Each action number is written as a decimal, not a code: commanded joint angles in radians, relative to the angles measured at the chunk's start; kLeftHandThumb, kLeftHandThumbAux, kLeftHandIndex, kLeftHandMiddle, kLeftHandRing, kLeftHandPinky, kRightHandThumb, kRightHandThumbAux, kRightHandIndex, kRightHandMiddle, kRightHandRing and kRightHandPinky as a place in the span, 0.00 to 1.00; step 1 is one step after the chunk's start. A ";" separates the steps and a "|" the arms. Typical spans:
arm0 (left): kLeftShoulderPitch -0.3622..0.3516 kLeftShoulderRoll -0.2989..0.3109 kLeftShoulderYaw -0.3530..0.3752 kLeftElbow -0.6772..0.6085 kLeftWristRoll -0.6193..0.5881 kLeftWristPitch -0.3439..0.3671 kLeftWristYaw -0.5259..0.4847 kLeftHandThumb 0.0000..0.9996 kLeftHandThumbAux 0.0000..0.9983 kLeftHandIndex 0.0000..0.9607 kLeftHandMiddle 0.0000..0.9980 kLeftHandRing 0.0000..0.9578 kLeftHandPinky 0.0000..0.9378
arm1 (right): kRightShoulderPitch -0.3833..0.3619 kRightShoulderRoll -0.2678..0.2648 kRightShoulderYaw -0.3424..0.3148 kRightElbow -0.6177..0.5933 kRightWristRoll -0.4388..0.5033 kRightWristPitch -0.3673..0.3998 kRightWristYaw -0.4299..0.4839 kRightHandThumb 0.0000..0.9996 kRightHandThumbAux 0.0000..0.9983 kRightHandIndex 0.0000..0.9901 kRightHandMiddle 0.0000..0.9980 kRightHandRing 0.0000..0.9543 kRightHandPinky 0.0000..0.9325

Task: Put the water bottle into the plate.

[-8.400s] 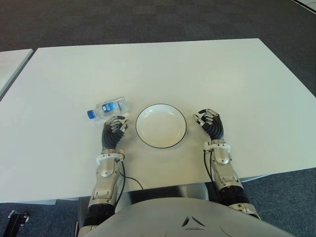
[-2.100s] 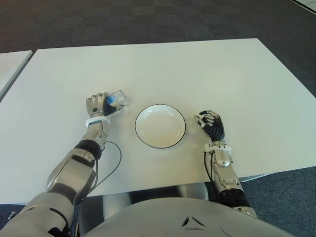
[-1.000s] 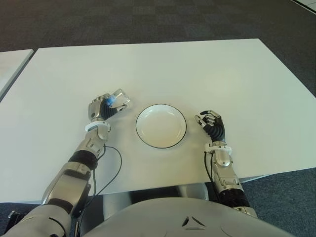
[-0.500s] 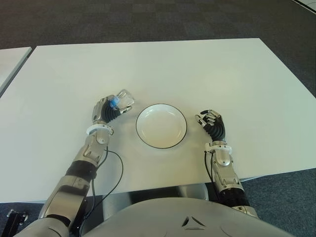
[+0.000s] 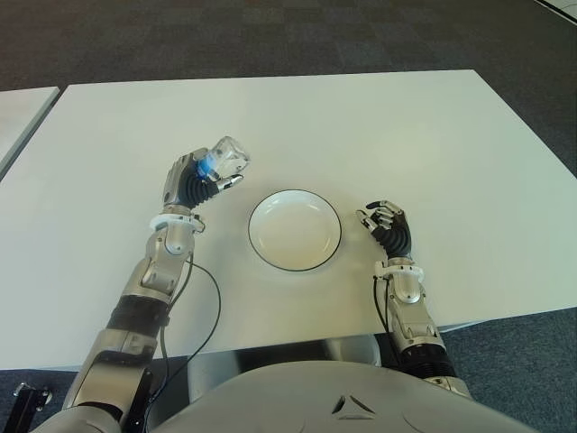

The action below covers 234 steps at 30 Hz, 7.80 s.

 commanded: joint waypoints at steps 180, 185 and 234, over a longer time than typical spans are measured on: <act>-0.007 -0.079 -0.177 0.330 -0.154 -0.604 -0.113 0.02 0.29 0.00 0.00 0.00 0.00 | 0.013 -0.002 0.008 0.033 -0.009 0.045 0.012 0.70 0.73 0.44 0.75 0.77 0.76; 0.003 -0.120 -0.123 0.345 -0.209 -0.632 -0.114 0.02 0.32 0.00 0.00 0.00 0.00 | 0.012 -0.002 0.008 0.032 -0.009 0.048 0.013 0.70 0.73 0.44 0.75 0.77 0.77; 0.279 -0.309 0.173 0.270 -0.370 -0.508 -0.157 0.00 0.49 0.00 0.00 0.01 0.10 | 0.015 -0.004 0.005 0.031 0.001 0.026 0.020 0.70 0.73 0.44 0.75 0.77 0.77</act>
